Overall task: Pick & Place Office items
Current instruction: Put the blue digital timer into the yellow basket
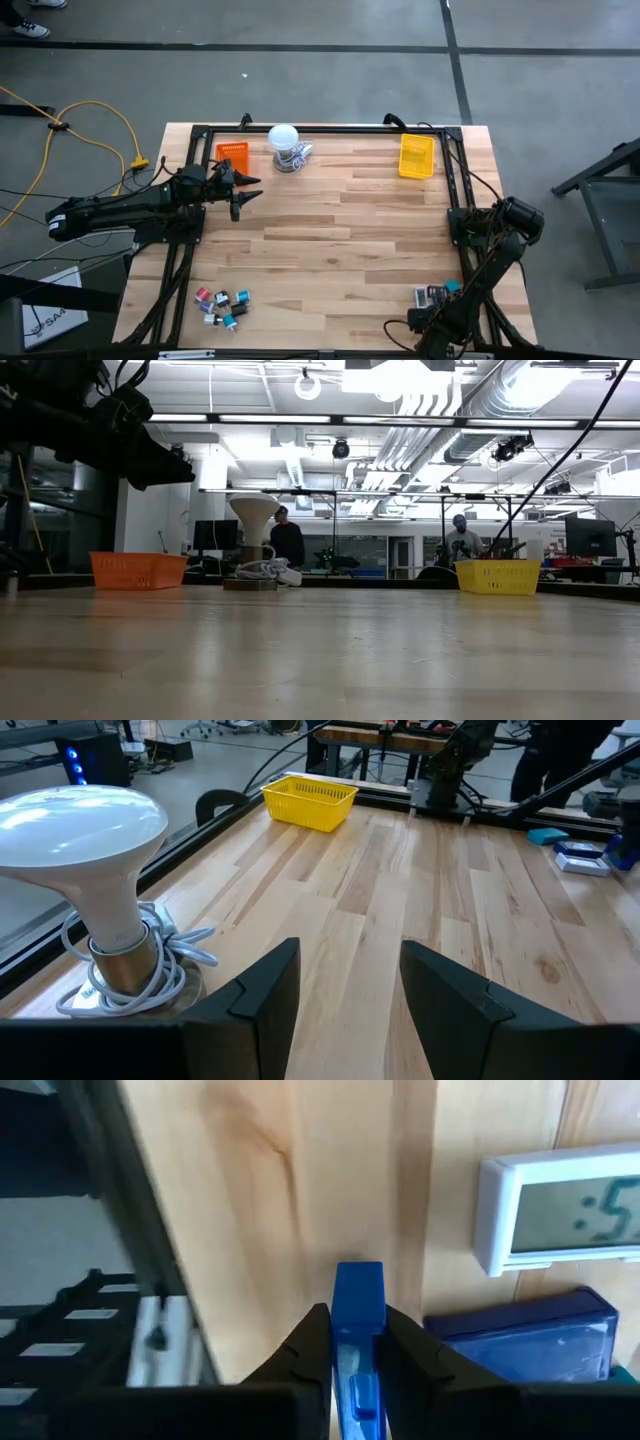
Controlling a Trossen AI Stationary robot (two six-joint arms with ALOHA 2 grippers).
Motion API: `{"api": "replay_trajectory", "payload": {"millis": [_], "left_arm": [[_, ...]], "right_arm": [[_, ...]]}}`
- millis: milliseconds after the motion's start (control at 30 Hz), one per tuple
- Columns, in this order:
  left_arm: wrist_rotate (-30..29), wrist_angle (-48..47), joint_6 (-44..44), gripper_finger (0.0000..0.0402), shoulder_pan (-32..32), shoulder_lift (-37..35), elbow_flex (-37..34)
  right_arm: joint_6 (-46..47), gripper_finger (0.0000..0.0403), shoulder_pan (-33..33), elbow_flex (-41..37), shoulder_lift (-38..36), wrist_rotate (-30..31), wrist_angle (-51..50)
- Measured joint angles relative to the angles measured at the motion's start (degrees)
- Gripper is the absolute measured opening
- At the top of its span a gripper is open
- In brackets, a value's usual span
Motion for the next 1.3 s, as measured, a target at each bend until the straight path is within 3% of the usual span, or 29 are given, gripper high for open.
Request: {"api": "replay_trajectory", "payload": {"millis": [233, 433, 800, 1300], "left_arm": [[0.0, 0.0, 0.0, 0.0167, 0.0, 0.0, 0.0], [0.0, 0.0, 0.0, 0.0167, 0.0, 0.0, 0.0], [0.0, 0.0, 0.0, 0.0167, 0.0, 0.0, 0.0], [0.0, 0.0, 0.0, 0.0167, 0.0, 0.0, 0.0]], "right_arm": [[-1.7, 0.0046, -3.3, 5.0, -2.4, 2.2, -4.8], [-6.2, 0.0047, -11.5, 5.7, -7.2, 8.2, -8.4], [-25.3, 0.0049, -39.3, 5.7, -11.2, 16.0, -16.3], [-48.3, 0.0050, -78.3, 5.7, -12.6, 16.2, -13.1]]}}
